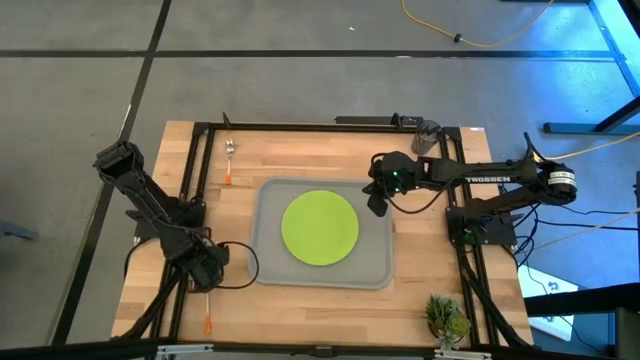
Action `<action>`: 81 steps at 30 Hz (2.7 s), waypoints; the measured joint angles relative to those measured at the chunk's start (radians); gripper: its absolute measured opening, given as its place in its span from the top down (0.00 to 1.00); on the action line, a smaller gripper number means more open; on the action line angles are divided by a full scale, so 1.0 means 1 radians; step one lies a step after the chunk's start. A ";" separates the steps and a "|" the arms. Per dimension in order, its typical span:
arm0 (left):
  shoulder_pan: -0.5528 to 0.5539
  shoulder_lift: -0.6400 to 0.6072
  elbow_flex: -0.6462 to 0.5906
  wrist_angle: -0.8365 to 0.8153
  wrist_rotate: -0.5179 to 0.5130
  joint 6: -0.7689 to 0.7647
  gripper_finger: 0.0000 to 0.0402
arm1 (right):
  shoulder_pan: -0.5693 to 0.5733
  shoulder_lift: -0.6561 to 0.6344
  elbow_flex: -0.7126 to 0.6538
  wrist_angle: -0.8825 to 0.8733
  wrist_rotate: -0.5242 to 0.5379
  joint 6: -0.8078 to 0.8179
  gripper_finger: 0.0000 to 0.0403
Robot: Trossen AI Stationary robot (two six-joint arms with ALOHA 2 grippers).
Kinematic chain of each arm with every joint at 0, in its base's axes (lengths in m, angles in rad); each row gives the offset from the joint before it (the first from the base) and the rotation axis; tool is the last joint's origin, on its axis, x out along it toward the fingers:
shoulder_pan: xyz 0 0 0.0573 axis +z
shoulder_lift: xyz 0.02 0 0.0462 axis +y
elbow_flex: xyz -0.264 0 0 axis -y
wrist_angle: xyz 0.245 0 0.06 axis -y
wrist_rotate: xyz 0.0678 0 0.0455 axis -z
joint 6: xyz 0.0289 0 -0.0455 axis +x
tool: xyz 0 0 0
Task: Pick and place plate/cup/fork/spoon on tray
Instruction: Put the orange fork on the gray serving tray to the left side of the green plate
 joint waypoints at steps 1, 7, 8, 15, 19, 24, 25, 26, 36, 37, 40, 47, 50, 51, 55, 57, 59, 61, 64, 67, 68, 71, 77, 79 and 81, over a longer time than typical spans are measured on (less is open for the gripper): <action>0.000 0.000 0.000 0.000 -0.003 0.009 0.86 | 0.000 0.000 0.000 0.000 0.000 0.000 0.99; 0.000 0.000 0.000 0.000 -0.008 0.015 0.86 | 0.000 0.000 0.000 -0.002 0.000 0.000 0.99; 0.000 0.000 0.000 0.000 -0.008 0.016 0.86 | 0.000 0.000 0.000 -0.002 0.000 -0.001 0.99; 0.000 0.000 0.000 0.001 -0.049 0.017 0.86 | 0.000 0.000 0.000 -0.002 0.001 -0.006 0.99; 0.000 0.000 -0.021 0.019 -0.009 0.024 0.86 | 0.000 0.000 0.000 -0.002 0.001 -0.007 0.99; 0.000 0.000 -0.062 0.067 0.048 0.025 0.86 | 0.000 0.000 0.000 -0.002 0.001 -0.008 0.99; 0.000 0.000 -0.064 0.069 0.043 0.025 0.86 | 0.000 0.000 0.000 -0.002 0.001 -0.008 0.99; 0.000 0.000 -0.065 0.069 0.033 0.025 0.86 | 0.000 0.000 0.000 -0.002 0.001 -0.008 0.99; 0.000 0.000 -0.065 0.082 0.022 0.008 0.86 | 0.000 0.000 0.000 -0.002 0.002 -0.007 0.99; 0.000 0.000 -0.065 0.088 0.021 0.008 0.86 | 0.000 0.000 0.000 -0.002 0.002 -0.006 0.99; 0.000 0.000 -0.065 0.101 0.019 0.008 0.86 | 0.000 0.000 0.000 -0.002 0.002 -0.005 0.99; 0.000 0.000 -0.065 0.100 0.004 0.007 0.93 | 0.000 0.000 0.000 -0.002 0.002 -0.005 0.99; 0.001 0.000 -0.065 0.100 0.002 -0.016 0.98 | 0.000 0.000 0.000 -0.002 0.002 -0.005 0.99; 0.001 0.000 -0.065 0.100 0.000 -0.029 0.99 | 0.000 0.000 0.000 -0.002 0.002 -0.005 0.99; 0.001 0.000 -0.065 0.098 0.000 -0.062 1.00 | 0.000 0.000 0.000 -0.002 0.002 -0.005 0.99; 0.001 0.000 -0.065 0.098 0.000 -0.078 1.00 | 0.000 0.000 0.000 -0.002 0.002 -0.005 0.99; 0.001 0.000 -0.065 0.097 0.001 -0.099 1.00 | 0.000 0.000 0.000 -0.002 0.002 -0.005 0.99; 0.002 -0.001 -0.063 0.096 0.004 -0.117 1.00 | 0.000 0.000 0.000 -0.002 0.002 -0.004 0.99; 0.002 -0.008 -0.047 0.091 0.003 -0.120 1.00 | 0.000 0.000 0.000 -0.002 0.003 -0.001 0.99; 0.008 -0.024 -0.022 0.071 0.002 -0.120 1.00 | 0.000 0.000 0.000 -0.002 0.003 -0.001 0.99; 0.012 -0.031 -0.012 0.062 0.001 -0.120 1.00 | 0.000 0.000 0.000 -0.002 0.003 -0.001 0.99; 0.025 -0.060 0.011 0.016 -0.010 -0.122 1.00 | 0.000 0.000 0.000 -0.002 0.003 -0.001 0.99; 0.070 -0.114 0.077 -0.149 -0.102 -0.123 1.00 | 0.000 0.000 0.000 -0.001 0.003 -0.001 0.99; 0.094 -0.131 0.097 -0.203 -0.110 -0.105 1.00 | 0.000 0.000 0.000 -0.001 0.003 -0.001 0.99; 0.117 -0.141 0.119 -0.242 -0.109 -0.086 1.00 | 0.000 0.000 0.000 -0.002 0.004 -0.002 0.99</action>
